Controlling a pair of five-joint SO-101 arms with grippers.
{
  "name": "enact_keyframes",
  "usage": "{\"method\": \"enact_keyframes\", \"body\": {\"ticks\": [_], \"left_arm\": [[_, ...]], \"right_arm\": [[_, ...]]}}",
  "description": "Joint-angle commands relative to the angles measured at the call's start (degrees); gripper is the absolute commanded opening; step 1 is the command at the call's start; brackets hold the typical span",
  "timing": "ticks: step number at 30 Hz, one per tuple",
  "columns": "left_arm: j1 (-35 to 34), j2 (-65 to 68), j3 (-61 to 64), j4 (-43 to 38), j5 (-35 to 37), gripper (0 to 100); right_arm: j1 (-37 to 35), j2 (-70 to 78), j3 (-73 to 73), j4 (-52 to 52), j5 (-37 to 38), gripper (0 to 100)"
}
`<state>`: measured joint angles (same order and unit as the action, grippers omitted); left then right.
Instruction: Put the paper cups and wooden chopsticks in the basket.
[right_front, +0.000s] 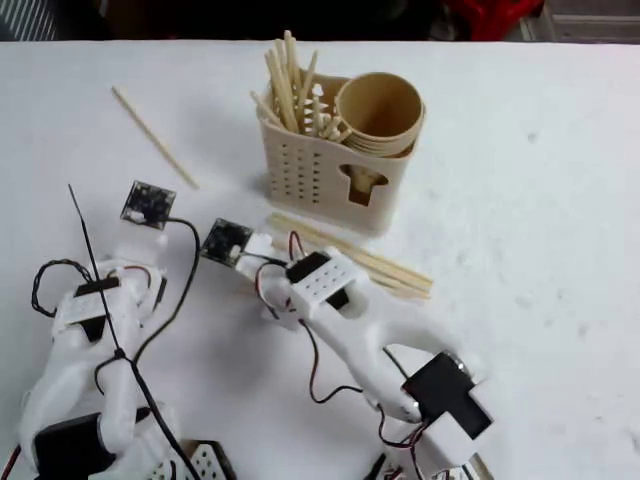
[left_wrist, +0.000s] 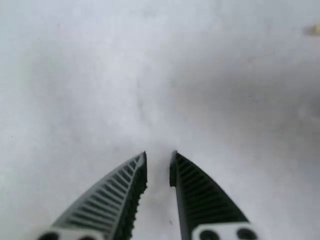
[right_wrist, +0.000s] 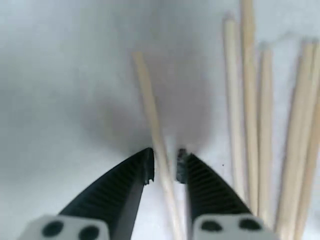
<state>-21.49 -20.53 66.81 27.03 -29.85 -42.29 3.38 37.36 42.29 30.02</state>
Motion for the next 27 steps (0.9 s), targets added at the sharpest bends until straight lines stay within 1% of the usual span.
{"method": "enact_keyframes", "body": {"ticks": [1, 6, 9, 13, 16, 19, 21, 23, 25, 27], "left_arm": [[0.8, -1.8, 0.1, -0.9, -0.4, 10], [0.8, -1.8, 0.1, -0.9, -0.4, 10], [0.8, -1.8, 0.1, -0.9, -0.5, 10], [0.8, -1.8, 0.1, -0.9, -0.5, 10], [0.8, -1.8, 0.1, -0.9, -0.6, 10], [0.8, -1.8, 0.1, -0.9, -0.6, 10], [0.8, -1.8, 0.1, -0.9, -0.6, 10], [0.8, -1.8, 0.1, -0.9, -0.6, 10], [0.8, -1.8, 0.1, -0.9, -0.6, 10], [0.8, -1.8, 0.1, -0.9, -0.6, 10]], "right_arm": [[0.1, -1.5, -0.8, 0.9, 0.4, 2.4], [0.1, -13.8, -0.6, 6.8, -0.2, 1.6], [0.1, -24.0, -0.7, 10.1, -0.2, 1.6], [0.1, -39.3, -1.0, 11.7, -0.1, 1.6], [1.2, -48.1, -4.6, 12.0, -0.1, 1.6], [3.3, -51.6, -12.5, 11.6, -0.2, 1.6], [4.4, -50.9, -18.3, 8.6, -2.1, 1.6], [6.0, -48.9, -22.7, 3.0, -5.6, 1.6], [7.2, -45.9, -25.6, -4.9, -8.9, 1.7], [8.0, -42.1, -27.1, -13.3, -10.5, 1.7]]}}
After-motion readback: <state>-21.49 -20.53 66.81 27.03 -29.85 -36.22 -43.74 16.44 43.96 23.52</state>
